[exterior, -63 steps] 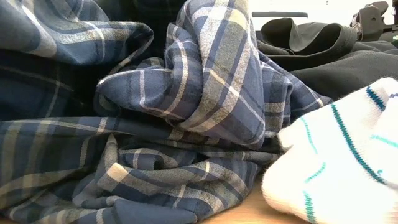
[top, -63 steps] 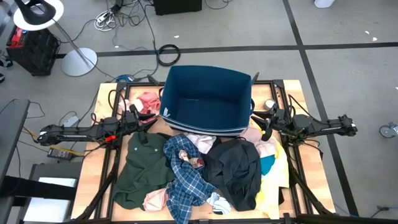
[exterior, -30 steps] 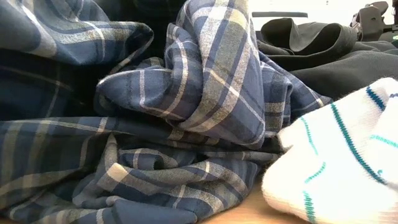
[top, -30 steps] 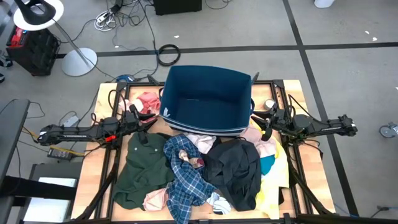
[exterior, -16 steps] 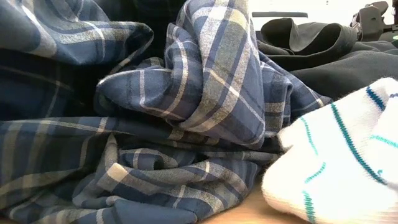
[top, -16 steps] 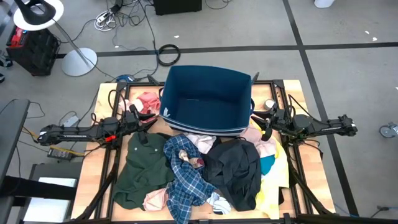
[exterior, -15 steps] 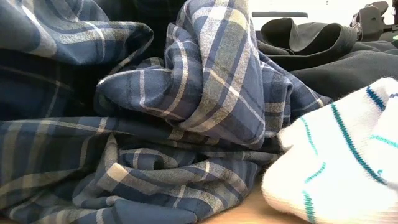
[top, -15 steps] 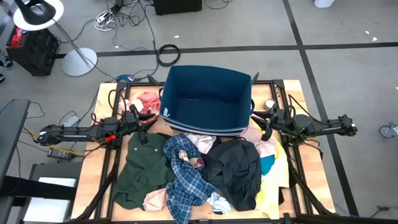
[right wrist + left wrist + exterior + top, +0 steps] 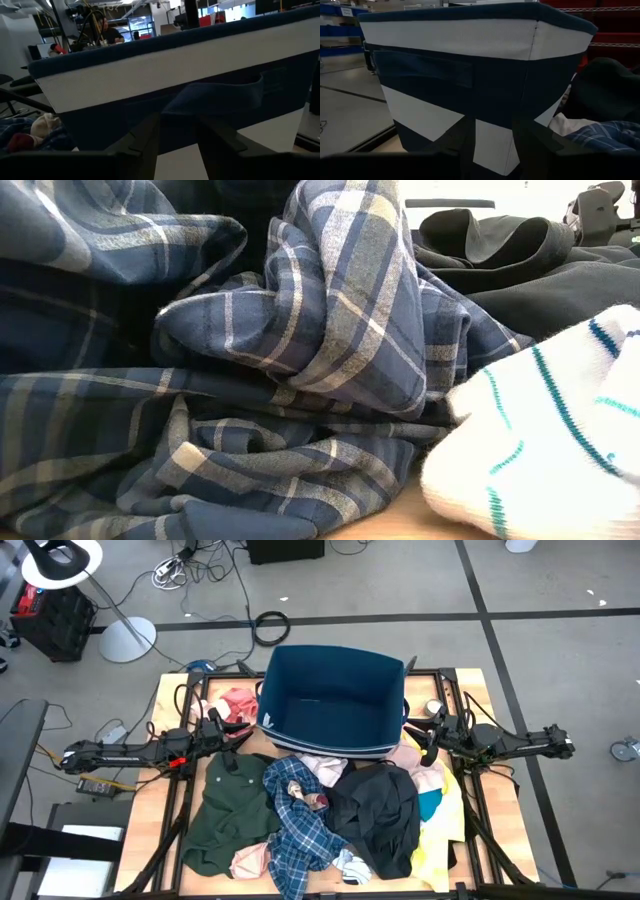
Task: Sort clothes
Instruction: Put the dark blue pants into the blue bin
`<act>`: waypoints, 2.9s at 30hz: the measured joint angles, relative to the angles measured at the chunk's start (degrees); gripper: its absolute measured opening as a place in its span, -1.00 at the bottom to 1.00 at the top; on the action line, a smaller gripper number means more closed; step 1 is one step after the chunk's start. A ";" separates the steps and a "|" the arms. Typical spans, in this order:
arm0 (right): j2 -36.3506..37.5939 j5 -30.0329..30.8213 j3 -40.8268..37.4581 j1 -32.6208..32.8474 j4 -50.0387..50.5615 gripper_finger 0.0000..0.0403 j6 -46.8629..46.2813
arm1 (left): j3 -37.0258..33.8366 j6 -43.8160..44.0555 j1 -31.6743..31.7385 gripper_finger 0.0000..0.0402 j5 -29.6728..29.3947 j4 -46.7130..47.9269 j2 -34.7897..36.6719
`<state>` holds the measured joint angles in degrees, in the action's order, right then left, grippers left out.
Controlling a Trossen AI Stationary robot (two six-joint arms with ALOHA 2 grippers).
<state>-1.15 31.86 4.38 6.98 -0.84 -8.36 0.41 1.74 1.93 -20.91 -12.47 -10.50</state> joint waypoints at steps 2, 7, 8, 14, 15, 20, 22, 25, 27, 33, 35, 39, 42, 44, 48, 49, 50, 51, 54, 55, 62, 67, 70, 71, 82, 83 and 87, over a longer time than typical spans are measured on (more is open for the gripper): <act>0.00 0.02 0.01 0.00 0.00 -0.35 -0.02 | -0.01 0.00 0.00 -0.34 -0.01 -0.02 0.02; 0.00 0.00 0.02 0.00 0.03 -0.35 0.73 | 0.01 0.00 0.00 -0.34 -0.01 -0.02 -0.01; 0.00 0.02 0.16 0.00 0.25 -0.35 1.34 | 0.01 0.00 -0.02 -0.34 -0.02 -0.02 0.01; -0.01 1.52 5.78 0.00 4.91 -0.35 2.29 | 0.01 0.00 -0.02 -0.34 -0.01 -0.02 0.02; -0.05 1.54 7.21 0.00 7.00 -0.35 1.90 | 0.00 0.00 0.00 -0.34 0.01 0.00 0.00; -2.53 1.55 15.86 0.00 20.77 -0.35 -3.97 | 0.02 0.00 -0.02 -0.34 -0.02 -0.01 0.00; -4.76 1.30 19.44 0.00 26.21 -0.35 -8.45 | 0.00 0.00 -0.02 -0.34 -0.01 -0.02 0.02; -9.23 -1.35 24.76 0.00 33.61 -0.35 -14.75 | 0.00 0.00 0.00 -0.34 -0.02 -0.02 -0.01; -12.87 -2.81 27.89 0.00 38.00 -0.35 -18.13 | 0.02 0.00 0.00 -0.34 0.01 0.00 0.02; -24.95 -6.57 37.86 0.00 52.09 -0.42 -25.22 | 0.02 0.00 -0.02 -0.34 -0.02 -0.02 0.02; -28.61 -8.91 41.29 0.00 56.26 -0.45 -27.33 | -0.01 0.00 -0.02 -0.34 0.01 -0.02 -0.01; -34.80 -14.34 46.87 0.00 61.00 -0.50 -30.46 | 0.02 0.00 -0.01 -0.34 0.00 -0.02 -0.01; -38.36 -18.44 48.68 0.56 61.27 -0.54 -32.45 | 0.02 0.00 -0.02 -0.34 -0.02 -0.02 0.00; -40.71 -20.85 49.20 1.56 61.05 -0.56 -34.48 | 0.01 0.00 -0.02 -0.34 0.00 -0.02 0.01; -45.56 -24.41 49.20 5.30 60.98 -0.59 -40.98 | 0.01 0.00 -0.01 -0.34 -0.01 -0.02 0.01; -46.66 -24.78 49.20 6.57 60.91 -0.59 -42.88 | 0.02 0.00 -0.02 -0.34 0.01 -0.01 0.02; -47.68 -25.06 49.20 7.86 60.75 -0.60 -44.84 | 0.01 0.00 -0.01 -0.34 -0.02 -0.01 0.01; -48.67 -25.07 49.20 9.20 60.52 -0.60 -46.53 | 0.01 0.00 0.00 -0.34 0.00 -0.02 0.00; -51.52 -24.26 49.20 13.08 60.00 -0.61 -51.00 | 0.02 0.00 -0.01 -0.34 0.01 -0.02 0.01; -52.31 -24.14 49.20 14.17 59.70 -0.61 -52.37 | 0.02 0.00 -0.02 -0.34 -0.02 -0.02 0.02; -57.32 -23.94 49.20 18.56 58.82 -0.59 -55.37 | 0.00 0.00 -0.01 -0.34 -0.02 -0.02 0.00; -61.04 -23.87 49.20 18.56 56.84 -0.49 -51.79 | 0.02 0.00 -0.02 -0.34 -0.01 -0.02 0.01; -63.45 -23.59 49.19 18.54 54.20 -0.36 -47.85 | 0.01 0.00 -0.02 -0.34 0.00 -0.02 0.00; -64.30 -23.03 49.18 18.51 53.18 -0.32 -46.26 | 0.01 0.00 -0.01 -0.34 0.01 -0.02 0.02; -76.62 -20.58 49.18 15.64 43.43 0.02 -31.48 | 0.02 0.00 -0.01 -0.34 -0.02 0.00 0.02; -77.63 -22.03 49.18 15.13 42.27 -0.02 -30.54 | -0.01 0.00 -0.01 -0.34 -0.01 0.00 0.01; -79.74 -27.00 49.16 13.16 40.36 -0.47 -28.86 | 0.01 0.00 0.00 -0.34 -0.01 0.00 0.01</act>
<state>-80.89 4.86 53.54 20.15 39.52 -37.22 0.41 1.74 1.93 -20.92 -12.47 -10.49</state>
